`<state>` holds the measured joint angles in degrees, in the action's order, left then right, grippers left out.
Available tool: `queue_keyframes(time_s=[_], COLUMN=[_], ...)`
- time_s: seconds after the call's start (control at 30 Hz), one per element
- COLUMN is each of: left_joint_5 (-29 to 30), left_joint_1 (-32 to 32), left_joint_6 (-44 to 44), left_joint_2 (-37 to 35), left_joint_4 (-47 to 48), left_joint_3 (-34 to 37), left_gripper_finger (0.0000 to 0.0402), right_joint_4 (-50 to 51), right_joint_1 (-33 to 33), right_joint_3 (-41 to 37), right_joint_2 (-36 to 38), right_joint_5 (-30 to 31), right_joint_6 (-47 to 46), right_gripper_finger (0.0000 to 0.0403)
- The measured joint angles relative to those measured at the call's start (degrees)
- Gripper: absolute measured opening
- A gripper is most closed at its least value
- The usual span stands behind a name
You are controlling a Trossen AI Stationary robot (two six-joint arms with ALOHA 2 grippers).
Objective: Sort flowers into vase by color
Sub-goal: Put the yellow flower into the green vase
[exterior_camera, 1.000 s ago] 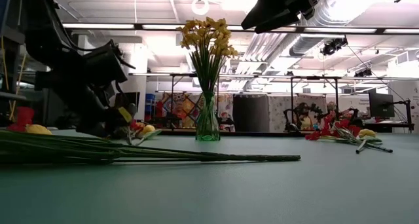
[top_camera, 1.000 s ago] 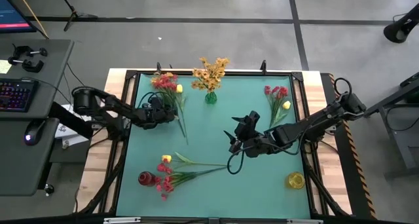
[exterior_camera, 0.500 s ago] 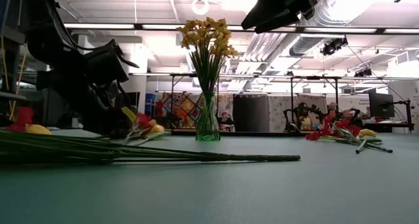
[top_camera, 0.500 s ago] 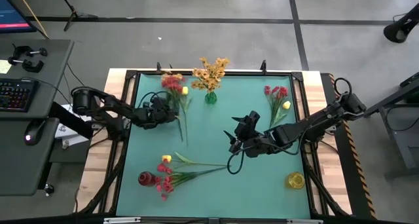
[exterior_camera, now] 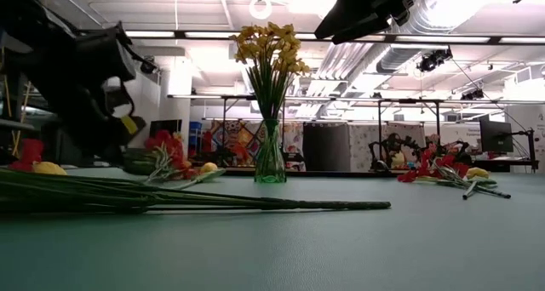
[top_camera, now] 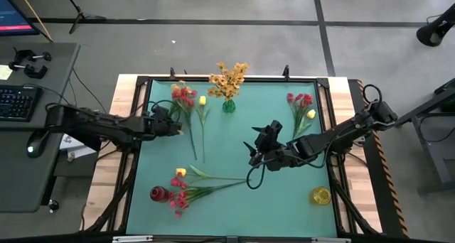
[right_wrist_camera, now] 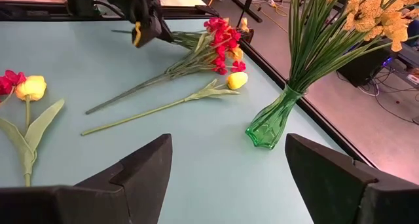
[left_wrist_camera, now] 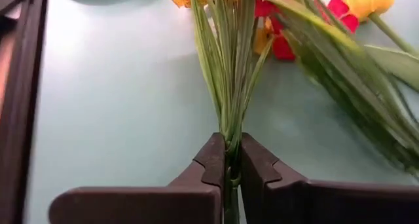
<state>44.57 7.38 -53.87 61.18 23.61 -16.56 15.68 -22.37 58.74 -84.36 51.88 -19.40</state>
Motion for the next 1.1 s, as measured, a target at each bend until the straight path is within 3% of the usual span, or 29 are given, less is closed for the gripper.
queue_keyframes(time_s=[0.23,0.37,0.53,0.7,1.1], left_joint_5=[-2.3,1.2,6.8,6.5,4.2], left_joint_1=[0.0,0.0,0.0,-0.6,-14.7], left_joint_6=[0.0,1.3,6.4,10.8,14.7], left_joint_2=[-10.3,-13.6,-15.2,-15.0,-15.0], left_joint_4=[13.7,20.3,22.0,22.0,22.1], left_joint_3=[-2.4,-7.8,-15.1,-19.8,-20.8], left_gripper_finger=[0.0003,0.0003,0.0003,0.0003,0.0003], right_joint_4=[0.0,0.0,0.0,0.0,0.0], right_joint_1=[0.0,0.0,0.0,0.0,0.0], right_joint_3=[0.0,0.0,0.0,0.0,0.0], right_joint_2=[0.0,0.0,0.0,0.0,0.0], right_joint_5=[0.0,0.0,0.0,0.0,0.0], right_joint_6=[-0.1,-0.1,-0.1,-0.1,-0.1], right_gripper_finger=[0.0286,0.0286,0.0286,0.0286,0.0286])
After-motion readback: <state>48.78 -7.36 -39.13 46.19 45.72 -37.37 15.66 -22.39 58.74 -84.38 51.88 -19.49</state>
